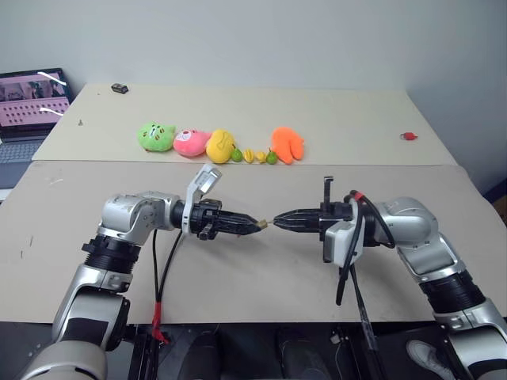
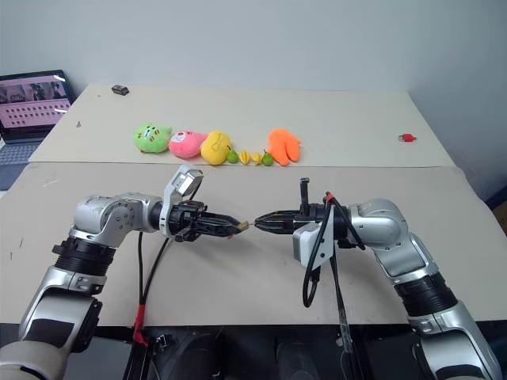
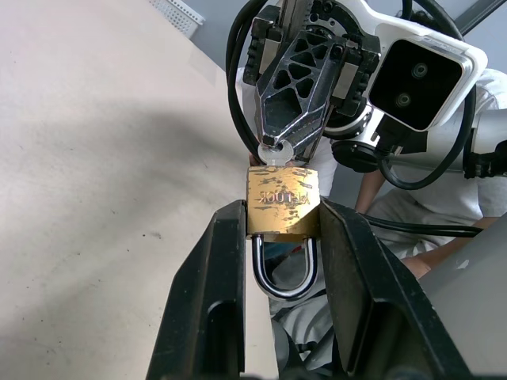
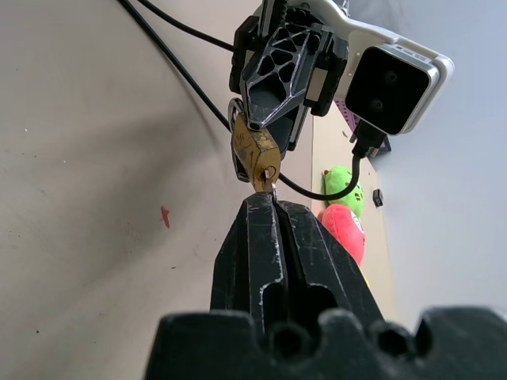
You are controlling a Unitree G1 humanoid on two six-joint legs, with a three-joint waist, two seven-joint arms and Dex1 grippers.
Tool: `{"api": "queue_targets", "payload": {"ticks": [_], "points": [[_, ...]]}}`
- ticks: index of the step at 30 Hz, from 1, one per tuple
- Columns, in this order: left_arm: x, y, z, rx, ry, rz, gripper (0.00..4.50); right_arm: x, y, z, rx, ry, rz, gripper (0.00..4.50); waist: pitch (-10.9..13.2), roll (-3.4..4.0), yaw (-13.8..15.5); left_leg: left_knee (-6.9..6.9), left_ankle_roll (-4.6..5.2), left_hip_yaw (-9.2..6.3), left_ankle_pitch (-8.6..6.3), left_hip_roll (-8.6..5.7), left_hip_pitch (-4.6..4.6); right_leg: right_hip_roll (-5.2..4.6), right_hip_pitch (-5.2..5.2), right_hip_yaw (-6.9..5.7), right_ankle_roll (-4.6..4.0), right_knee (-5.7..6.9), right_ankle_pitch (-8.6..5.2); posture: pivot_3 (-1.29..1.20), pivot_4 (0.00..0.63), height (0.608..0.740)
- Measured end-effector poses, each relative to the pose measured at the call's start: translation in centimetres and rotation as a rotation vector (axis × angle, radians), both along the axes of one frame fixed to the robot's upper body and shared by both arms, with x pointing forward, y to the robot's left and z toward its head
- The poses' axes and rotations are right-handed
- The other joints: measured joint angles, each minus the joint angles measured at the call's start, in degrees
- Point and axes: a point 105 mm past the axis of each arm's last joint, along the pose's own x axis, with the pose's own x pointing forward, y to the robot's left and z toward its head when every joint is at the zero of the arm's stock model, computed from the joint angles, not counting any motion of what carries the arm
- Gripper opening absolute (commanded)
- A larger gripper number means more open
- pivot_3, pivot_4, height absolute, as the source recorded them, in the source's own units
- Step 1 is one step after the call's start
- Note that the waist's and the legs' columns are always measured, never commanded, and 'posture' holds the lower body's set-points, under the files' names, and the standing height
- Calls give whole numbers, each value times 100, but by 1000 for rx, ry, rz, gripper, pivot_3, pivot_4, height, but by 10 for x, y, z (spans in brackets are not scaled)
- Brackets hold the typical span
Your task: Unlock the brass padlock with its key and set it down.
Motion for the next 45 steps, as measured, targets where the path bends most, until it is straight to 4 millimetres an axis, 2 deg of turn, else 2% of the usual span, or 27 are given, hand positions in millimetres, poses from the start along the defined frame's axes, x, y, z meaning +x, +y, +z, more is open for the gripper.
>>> {"api": "queue_targets", "payload": {"ticks": [6,9,14,22,24,28,31,33,42,45], "points": [[0,0,-1,5,8,5,850,1,0,-1,0,9,-2,80,0,0,0,0,0,0,0,0,0,0,0,0,0,0,0,0,150,717],[1,1,-2,13,9,14,850,3,2,-3,17,99,-17,80,0,0,-5,0,0,0,0,0,0,0,0,0,-4,1,2,0,150,717],[1,1,-12,52,23,34,850,11,3,-16,34,500,-86,80,0,0,5,2,0,-1,0,0,0,0,1,0,-24,1,15,0,150,717],[2,2,-19,67,37,55,850,15,2,-22,65,921,-175,80,0,0,11,2,0,-2,0,1,-3,0,-2,-2,-15,1,9,0,150,717],[2,2,-20,69,40,61,850,16,3,-22,69,948,-185,80,0,0,12,2,0,-2,0,1,-3,1,-3,-2,-15,1,9,0,150,717],[7,11,-15,61,21,111,850,24,14,-19,128,813,-178,80,0,0,-10,1,0,-1,0,1,-4,1,-6,-2,4,1,-2,0,150,717],[6,11,-10,33,16,102,850,28,14,-14,120,614,-172,978,0,0,31,4,0,-1,-1,-1,-11,-2,-5,-4,5,-3,-2,0,150,717],[-1,0,-6,-3,10,42,850,35,10,-17,110,520,-206,1623,1,-1,87,7,0,0,-1,-3,-13,-5,-5,-3,5,-5,0,0,150,717],[-3,-2,-5,-13,15,29,850,34,8,-16,92,248,-121,1623,1,-1,93,7,0,0,-1,0,-9,-1,-5,-2,0,-1,3,0,150,717],[-3,-1,-5,-11,15,31,850,30,0,-15,46,181,-83,1623,1,-1,98,7,0,0,-1,-1,-9,-2,-3,-2,-3,-2,5,0,150,717]]}}
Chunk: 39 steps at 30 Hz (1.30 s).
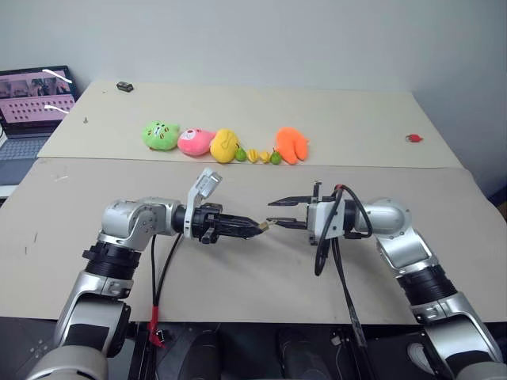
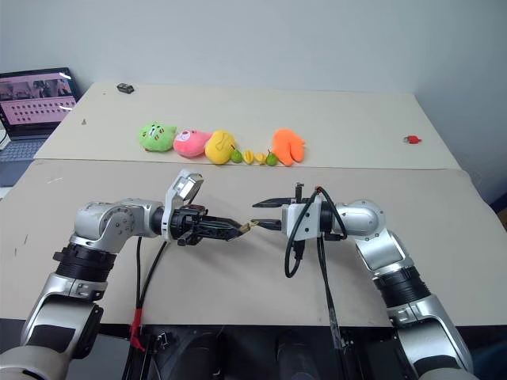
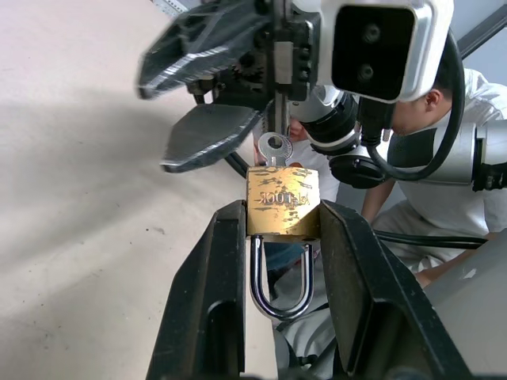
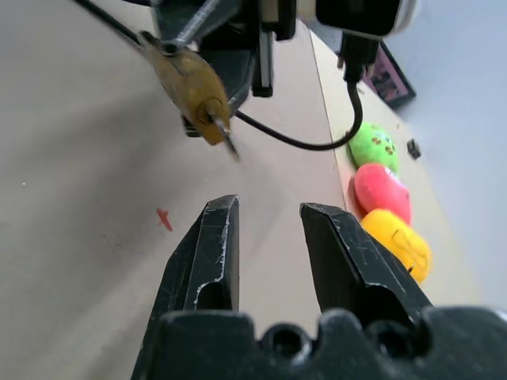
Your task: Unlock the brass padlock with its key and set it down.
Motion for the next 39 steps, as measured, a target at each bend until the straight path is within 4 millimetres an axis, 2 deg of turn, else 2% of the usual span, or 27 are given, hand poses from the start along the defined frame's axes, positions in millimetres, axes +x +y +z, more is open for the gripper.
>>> {"api": "queue_targets", "payload": {"ticks": [7,14,22,31,39], "points": [[0,1,0,1,0,1,850,-11,1,7,-19,-62,76,1623,0,0,-16,0,0,-1,0,1,2,1,0,0,-10,1,6,0,150,717],[0,1,1,-3,2,-1,850,-26,10,16,-18,-94,157,1623,0,0,-1,0,0,-1,0,1,2,1,0,0,-9,1,5,0,150,717],[-1,0,0,2,1,-7,850,-36,26,15,-15,-85,243,1623,0,0,7,0,0,-1,0,0,2,1,1,0,-10,1,6,0,150,717],[-1,1,-2,10,2,6,850,-31,32,14,-47,-124,295,1623,0,0,5,0,0,-1,0,1,2,1,0,0,-16,1,9,0,150,717],[-4,2,-3,12,15,11,850,-22,22,10,-98,-166,292,1623,0,0,3,0,0,-1,0,1,4,1,1,-1,-20,1,12,0,150,717]]}}
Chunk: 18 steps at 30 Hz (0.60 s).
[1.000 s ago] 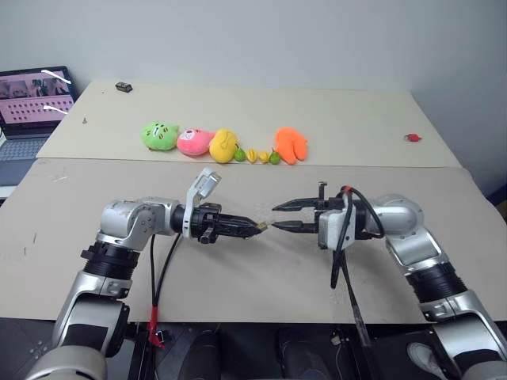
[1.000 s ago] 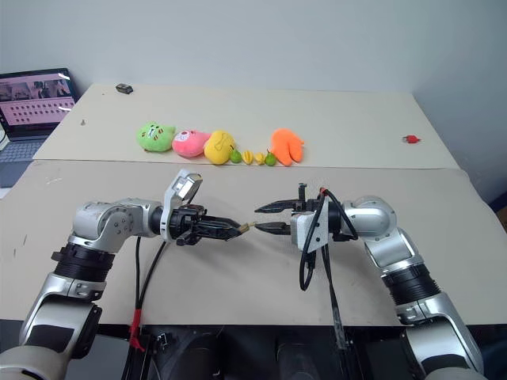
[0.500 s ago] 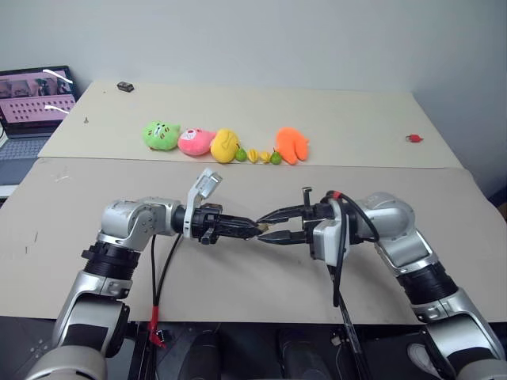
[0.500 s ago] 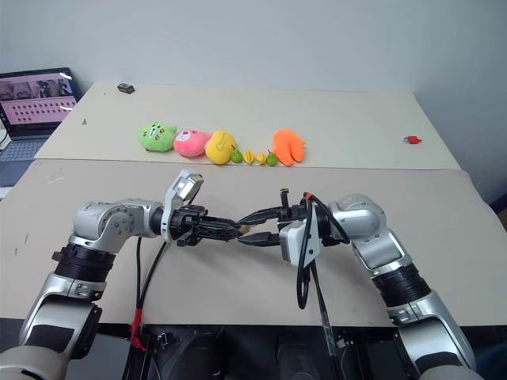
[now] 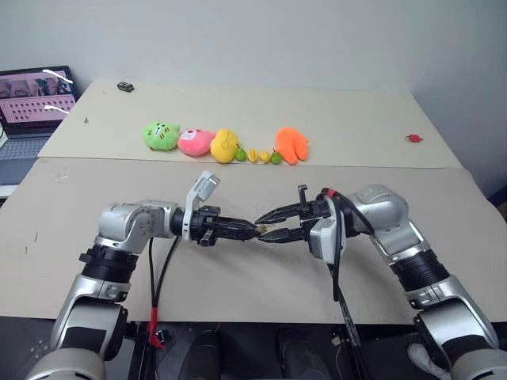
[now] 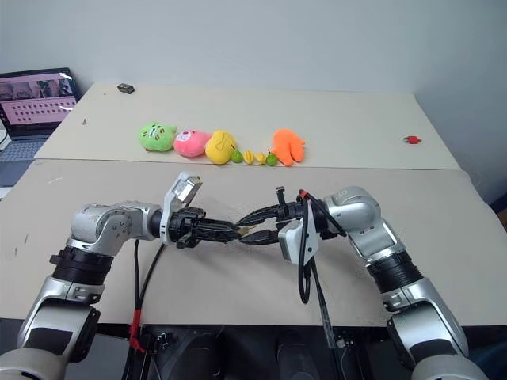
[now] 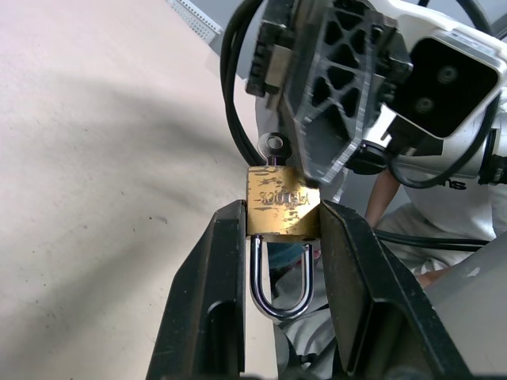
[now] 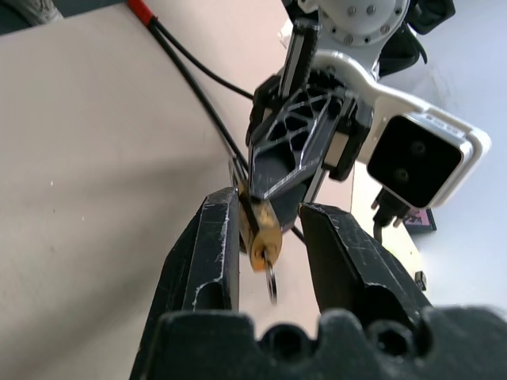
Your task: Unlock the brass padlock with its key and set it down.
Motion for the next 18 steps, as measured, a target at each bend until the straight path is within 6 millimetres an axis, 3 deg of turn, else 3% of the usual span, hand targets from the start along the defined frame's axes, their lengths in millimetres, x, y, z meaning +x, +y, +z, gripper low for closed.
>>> {"api": "queue_targets", "payload": {"ticks": [6,18], "points": [[-2,-1,2,-9,-2,-8,850,4,-7,-2,-17,-20,-12,1623,0,0,-7,0,0,0,0,0,1,0,0,1,-4,1,3,0,150,717],[-1,-1,2,-11,-2,-7,850,-1,-1,5,-8,-48,21,1623,0,0,-5,0,0,0,0,0,1,0,0,1,-5,1,3,0,150,717]]}}
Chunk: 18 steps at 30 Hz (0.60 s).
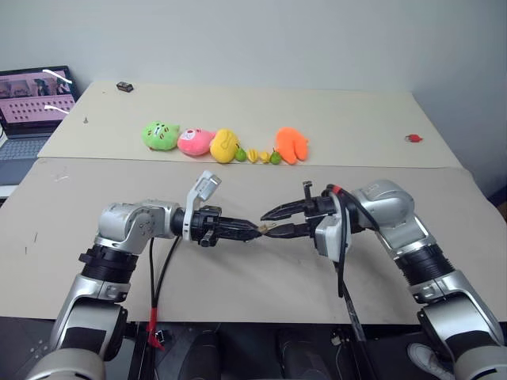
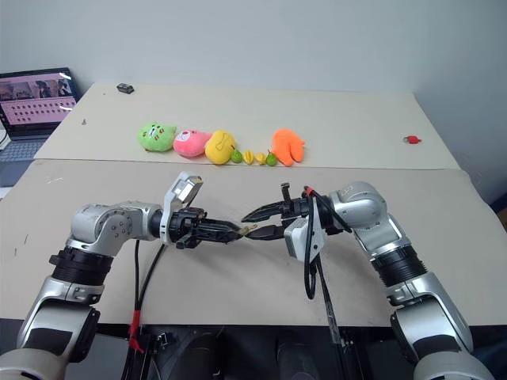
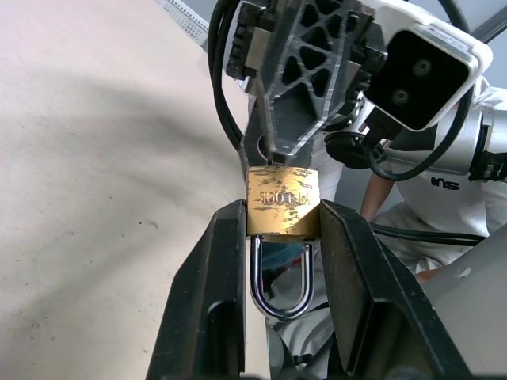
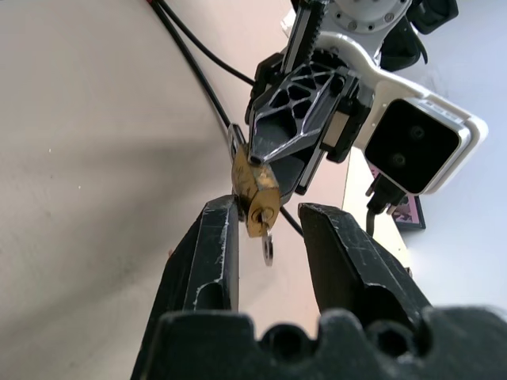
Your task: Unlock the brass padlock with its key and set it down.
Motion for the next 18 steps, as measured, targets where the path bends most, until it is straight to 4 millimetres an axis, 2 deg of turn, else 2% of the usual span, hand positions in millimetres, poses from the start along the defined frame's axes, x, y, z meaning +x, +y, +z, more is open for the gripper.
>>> {"api": "queue_targets", "payload": {"ticks": [9,13,14,18], "points": [[1,1,1,-4,-4,5,850,-2,4,1,5,7,12,1623,0,0,3,0,0,0,0,0,0,0,0,-1,0,0,0,0,150,717],[2,2,2,-7,-8,14,850,-2,5,-2,-2,17,12,682,0,0,1,0,0,0,0,0,0,0,0,0,0,0,0,0,150,717],[2,2,2,-3,-8,17,850,-1,4,-3,-3,20,10,228,0,0,1,0,0,0,0,0,0,0,-1,0,0,0,0,0,150,717],[3,3,2,0,-10,23,850,0,5,-3,1,28,8,119,0,0,2,0,0,0,0,0,0,0,0,0,0,0,0,0,150,717]]}}
